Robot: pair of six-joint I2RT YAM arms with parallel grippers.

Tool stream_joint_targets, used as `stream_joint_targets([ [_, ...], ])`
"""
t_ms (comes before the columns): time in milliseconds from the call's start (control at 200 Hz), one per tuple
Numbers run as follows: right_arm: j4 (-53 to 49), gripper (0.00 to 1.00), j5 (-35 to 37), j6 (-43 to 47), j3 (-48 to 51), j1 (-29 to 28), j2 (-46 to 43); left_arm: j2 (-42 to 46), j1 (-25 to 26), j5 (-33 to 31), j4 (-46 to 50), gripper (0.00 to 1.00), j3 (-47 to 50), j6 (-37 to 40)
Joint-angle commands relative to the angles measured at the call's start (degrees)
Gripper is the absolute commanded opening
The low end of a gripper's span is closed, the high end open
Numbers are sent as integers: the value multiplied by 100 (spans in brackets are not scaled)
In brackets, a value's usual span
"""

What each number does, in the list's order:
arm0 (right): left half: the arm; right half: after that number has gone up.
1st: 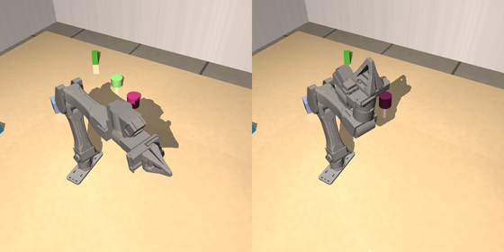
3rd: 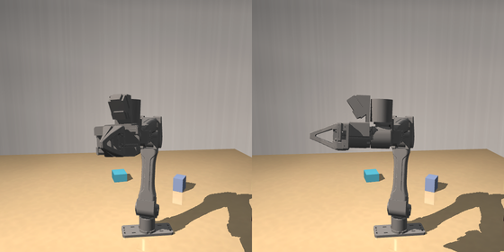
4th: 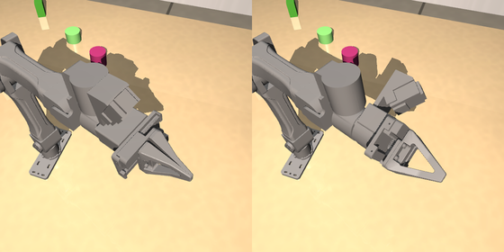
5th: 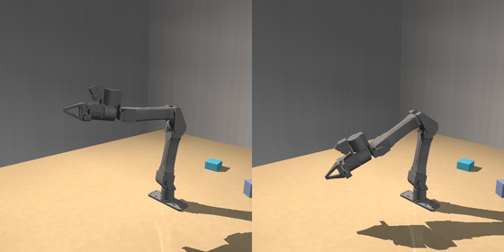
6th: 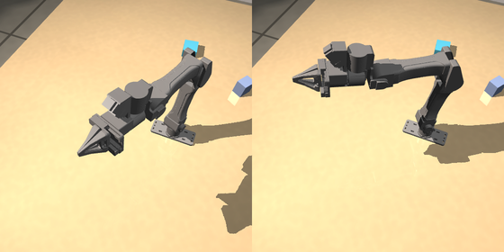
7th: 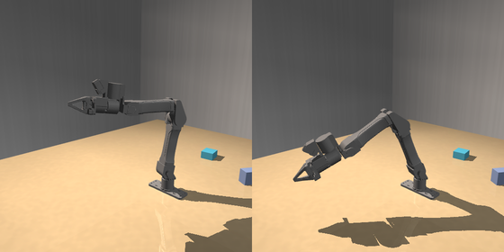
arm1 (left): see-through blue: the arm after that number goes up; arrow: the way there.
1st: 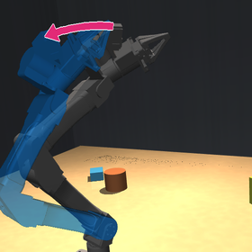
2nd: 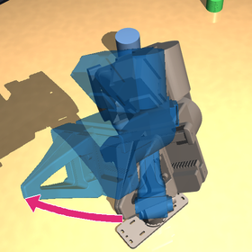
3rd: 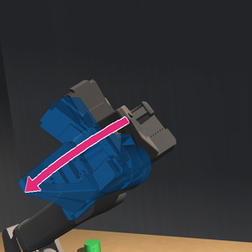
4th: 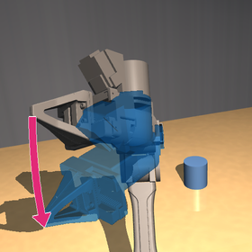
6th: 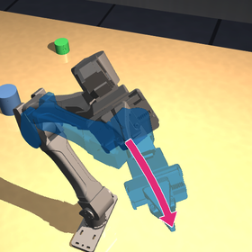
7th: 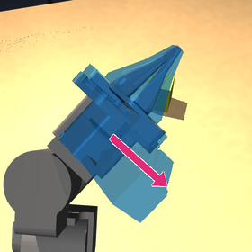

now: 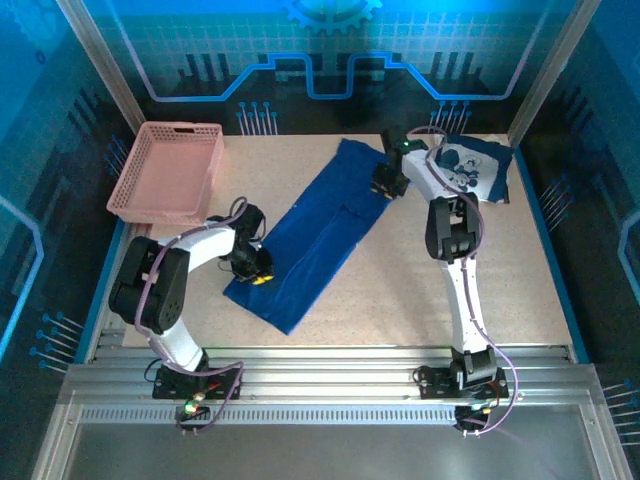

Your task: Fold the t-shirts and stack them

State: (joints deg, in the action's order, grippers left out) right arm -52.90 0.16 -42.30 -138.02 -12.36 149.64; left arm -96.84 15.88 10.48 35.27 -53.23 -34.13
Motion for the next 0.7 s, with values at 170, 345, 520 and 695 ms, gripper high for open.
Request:
stream_joint_targets([
  [170, 859, 44, -1762, -460, -1457, 30, 1427, -356, 1062, 780, -178, 16, -145, -1223],
  [345, 1445, 48, -2233, -556, -1643, 93, 1612, -642, 1676, 1028, -523, 16, -443, -1771],
  [520, 1606, 54, -2522, -482, -1788, 238, 1437, -796, 2068, 840, -335, 16, -738, -1934],
  [695, 964, 62, -2695, 326, -1457, 302, 374, 70, 2071, 382, 247, 37, -994, -1836],
])
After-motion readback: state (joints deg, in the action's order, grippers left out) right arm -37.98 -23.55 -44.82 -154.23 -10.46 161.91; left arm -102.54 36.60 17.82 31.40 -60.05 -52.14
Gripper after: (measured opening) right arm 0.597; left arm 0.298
